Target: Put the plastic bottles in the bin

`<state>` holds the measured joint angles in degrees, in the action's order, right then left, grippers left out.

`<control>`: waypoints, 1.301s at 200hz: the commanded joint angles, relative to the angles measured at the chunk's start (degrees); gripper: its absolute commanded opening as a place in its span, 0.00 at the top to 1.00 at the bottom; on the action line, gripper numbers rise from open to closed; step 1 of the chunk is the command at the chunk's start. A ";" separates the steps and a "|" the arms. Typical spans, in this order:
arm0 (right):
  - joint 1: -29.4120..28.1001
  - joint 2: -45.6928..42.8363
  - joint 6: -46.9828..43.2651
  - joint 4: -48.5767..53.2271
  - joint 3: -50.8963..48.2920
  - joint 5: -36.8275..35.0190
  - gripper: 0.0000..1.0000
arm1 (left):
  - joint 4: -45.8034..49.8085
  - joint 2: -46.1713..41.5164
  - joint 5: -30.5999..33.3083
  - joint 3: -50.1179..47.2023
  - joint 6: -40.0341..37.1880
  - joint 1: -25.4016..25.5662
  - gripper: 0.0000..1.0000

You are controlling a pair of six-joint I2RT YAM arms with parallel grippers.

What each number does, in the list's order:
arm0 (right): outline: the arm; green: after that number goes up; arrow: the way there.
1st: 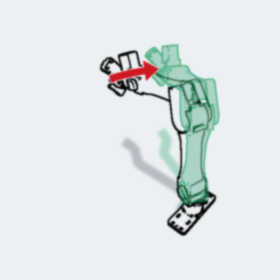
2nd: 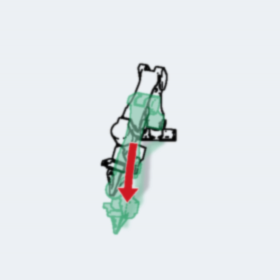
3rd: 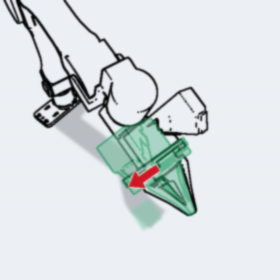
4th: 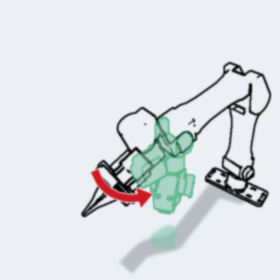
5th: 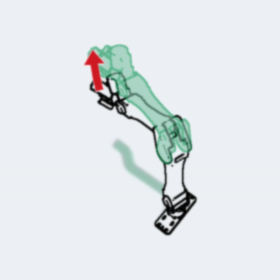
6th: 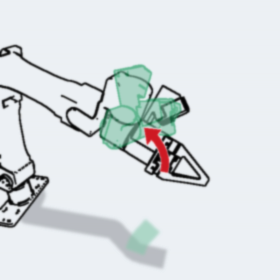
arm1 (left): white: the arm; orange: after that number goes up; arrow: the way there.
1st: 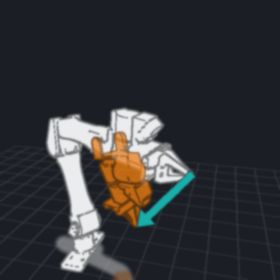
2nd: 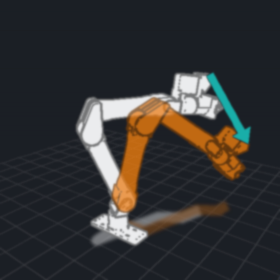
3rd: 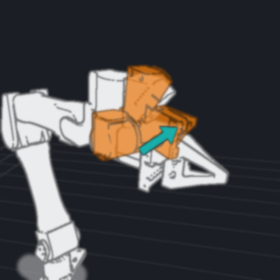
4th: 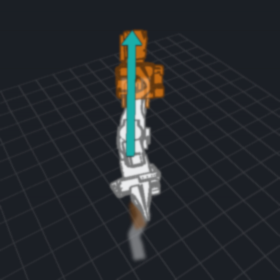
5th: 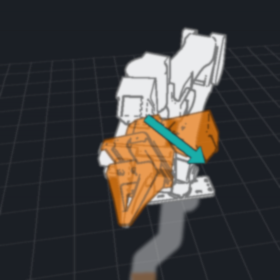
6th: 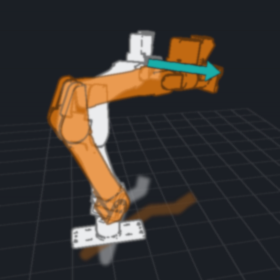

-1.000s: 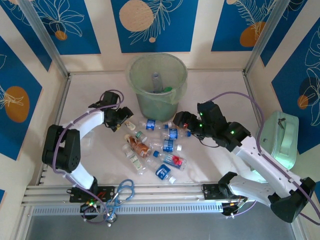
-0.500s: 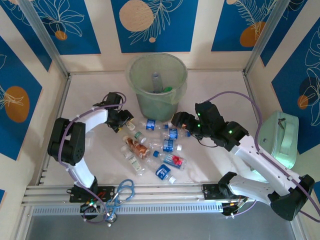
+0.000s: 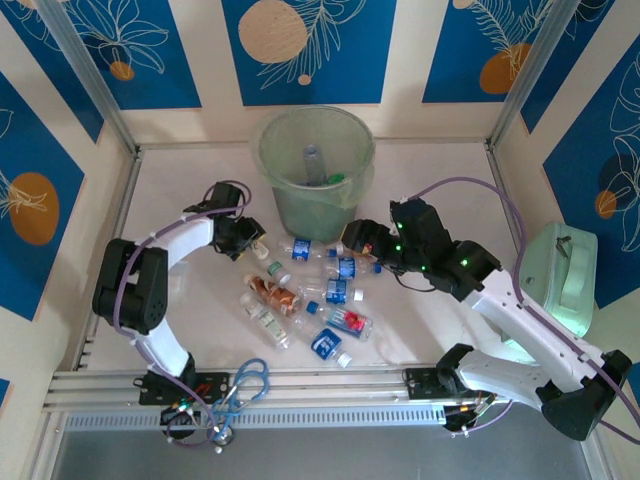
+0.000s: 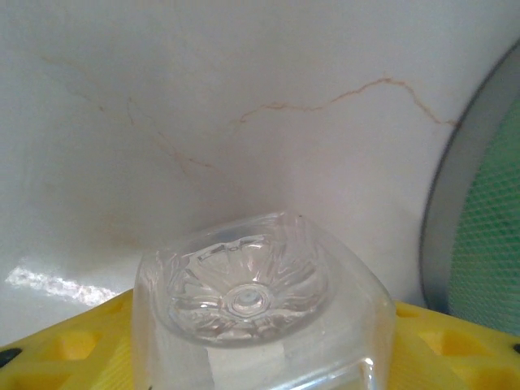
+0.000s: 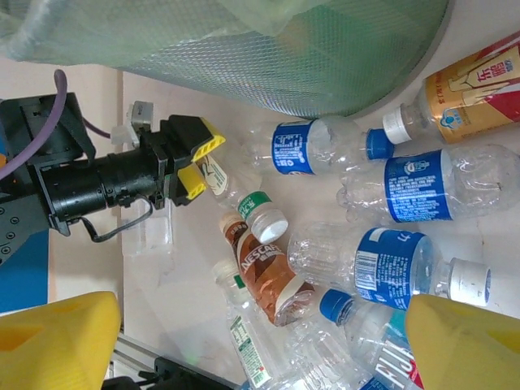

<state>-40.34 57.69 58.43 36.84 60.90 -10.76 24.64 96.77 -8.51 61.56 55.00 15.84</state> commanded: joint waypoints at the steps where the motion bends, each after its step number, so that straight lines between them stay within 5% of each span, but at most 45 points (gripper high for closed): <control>1: -1.07 0.86 -2.46 -0.76 2.69 0.09 0.10 | -0.47 -6.10 0.88 1.74 -1.45 -0.77 0.47; 60: -6.03 6.91 -9.15 -6.25 8.69 6.81 0.10 | -5.77 -23.03 -7.69 -2.88 -2.93 -3.94 0.50; 106: -6.75 12.73 -10.03 -10.24 14.55 16.86 0.10 | -20.32 -33.63 -17.97 -8.56 6.16 -4.81 0.51; 165: -8.27 19.56 -14.05 -4.79 26.13 14.56 0.09 | -45.35 -35.87 -28.74 -10.94 22.09 -4.76 0.54; 199: -8.19 21.74 -15.84 -0.26 30.91 10.05 0.06 | -48.37 -36.91 -30.24 -11.13 23.27 -4.79 0.54; 260: -8.07 24.77 -15.60 -1.70 32.70 13.85 0.14 | -59.39 -36.79 -30.08 -15.36 29.86 -4.79 0.54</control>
<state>-48.40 81.28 43.38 34.98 91.92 1.06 -27.05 60.38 -37.54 47.77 81.14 11.53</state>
